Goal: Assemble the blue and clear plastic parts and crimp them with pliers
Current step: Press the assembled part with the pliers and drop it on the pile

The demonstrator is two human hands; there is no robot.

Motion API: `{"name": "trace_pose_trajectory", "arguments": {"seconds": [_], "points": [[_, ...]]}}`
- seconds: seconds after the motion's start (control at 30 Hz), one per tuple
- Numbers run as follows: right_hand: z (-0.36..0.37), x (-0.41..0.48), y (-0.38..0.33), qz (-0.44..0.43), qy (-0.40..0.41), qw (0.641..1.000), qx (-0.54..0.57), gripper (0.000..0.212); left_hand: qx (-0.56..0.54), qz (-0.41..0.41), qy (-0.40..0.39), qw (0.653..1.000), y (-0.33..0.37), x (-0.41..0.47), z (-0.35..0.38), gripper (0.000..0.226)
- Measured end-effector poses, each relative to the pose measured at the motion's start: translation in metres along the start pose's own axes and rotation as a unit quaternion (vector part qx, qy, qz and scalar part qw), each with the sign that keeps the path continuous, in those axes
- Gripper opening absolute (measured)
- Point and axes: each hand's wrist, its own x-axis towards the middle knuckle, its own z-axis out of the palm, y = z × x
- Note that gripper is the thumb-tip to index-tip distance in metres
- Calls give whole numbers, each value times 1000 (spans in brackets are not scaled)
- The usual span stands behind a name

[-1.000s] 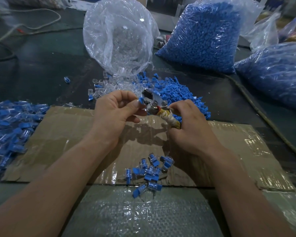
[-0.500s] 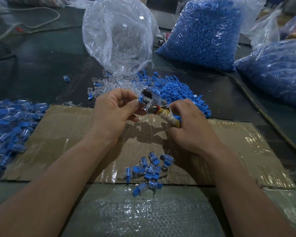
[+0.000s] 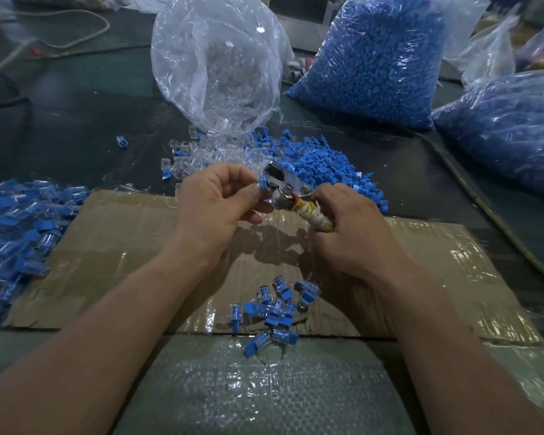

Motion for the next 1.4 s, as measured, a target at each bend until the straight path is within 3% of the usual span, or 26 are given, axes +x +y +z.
{"name": "trace_pose_trajectory", "arguments": {"seconds": [0.2,1.03,1.4], "points": [[-1,-1,-4,-3,13,1000,20,19,30,33,16,999,0,-2,2,20],[1,-2,-9,23,39,998,39,10,66,44,31,996,0,-4,1,20],[11,3,2,41,92,993,61,22,23,-15,40,999,2,-2,-1,16]]}}
